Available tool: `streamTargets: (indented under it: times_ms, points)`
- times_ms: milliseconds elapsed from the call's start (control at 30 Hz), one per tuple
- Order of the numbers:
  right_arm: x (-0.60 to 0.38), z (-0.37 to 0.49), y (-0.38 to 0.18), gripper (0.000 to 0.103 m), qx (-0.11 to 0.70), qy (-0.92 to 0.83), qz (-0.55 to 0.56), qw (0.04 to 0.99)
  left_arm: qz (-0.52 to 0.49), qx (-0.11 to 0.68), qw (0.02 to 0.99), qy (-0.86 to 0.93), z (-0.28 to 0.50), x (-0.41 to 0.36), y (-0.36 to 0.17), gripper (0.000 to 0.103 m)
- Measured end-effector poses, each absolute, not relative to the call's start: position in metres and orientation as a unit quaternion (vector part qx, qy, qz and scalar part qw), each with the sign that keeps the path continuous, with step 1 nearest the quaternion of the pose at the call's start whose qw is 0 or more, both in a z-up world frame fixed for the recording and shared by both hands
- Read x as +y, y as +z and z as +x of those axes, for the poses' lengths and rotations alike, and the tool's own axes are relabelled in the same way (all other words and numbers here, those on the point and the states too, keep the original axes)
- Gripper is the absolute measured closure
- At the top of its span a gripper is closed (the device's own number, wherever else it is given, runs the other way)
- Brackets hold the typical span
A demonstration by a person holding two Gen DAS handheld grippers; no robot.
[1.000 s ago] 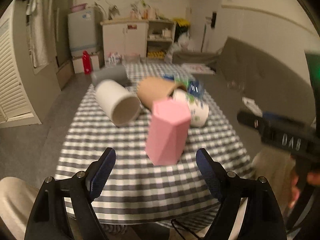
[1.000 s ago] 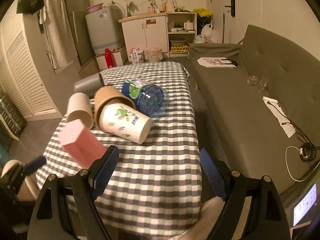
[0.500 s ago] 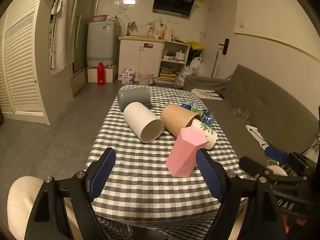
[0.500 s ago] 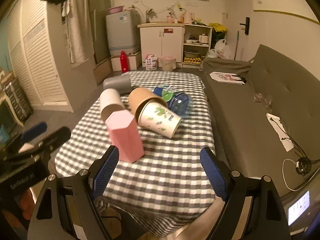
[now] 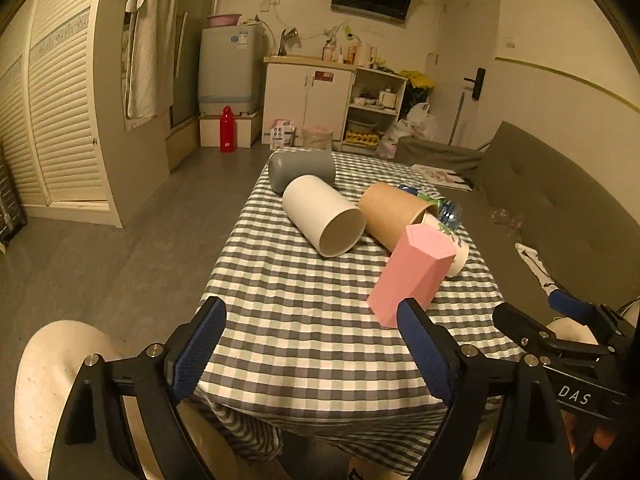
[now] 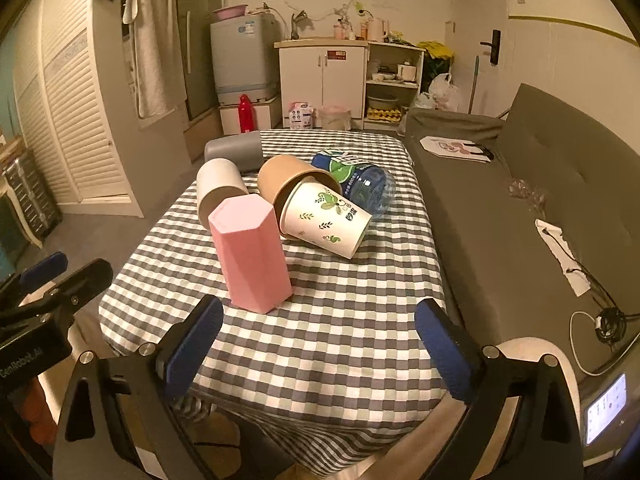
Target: Flip cup upside down
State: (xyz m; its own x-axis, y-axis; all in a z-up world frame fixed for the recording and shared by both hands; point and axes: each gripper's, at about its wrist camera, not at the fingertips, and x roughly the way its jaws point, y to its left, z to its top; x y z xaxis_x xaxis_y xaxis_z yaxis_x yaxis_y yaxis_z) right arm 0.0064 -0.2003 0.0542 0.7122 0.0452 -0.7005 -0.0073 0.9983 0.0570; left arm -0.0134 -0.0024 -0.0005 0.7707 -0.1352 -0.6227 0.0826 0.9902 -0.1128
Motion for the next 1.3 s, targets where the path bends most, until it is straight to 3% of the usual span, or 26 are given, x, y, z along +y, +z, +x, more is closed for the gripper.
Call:
streamTargets:
  times_ms: [333, 1300]
  points:
    - [-0.208, 0.011, 0.049, 0.0, 0.386, 0.003, 0.037, 0.922, 0.0, 0.334, 0.941, -0.055, -0.016, -0.019, -0.005, 0.008]
    - [-0.206, 0.01, 0.048, 0.0, 0.391, 0.0, 0.031, 0.92, -0.004, 0.334, 0.941, -0.055, -0.019, -0.016, -0.003, 0.008]
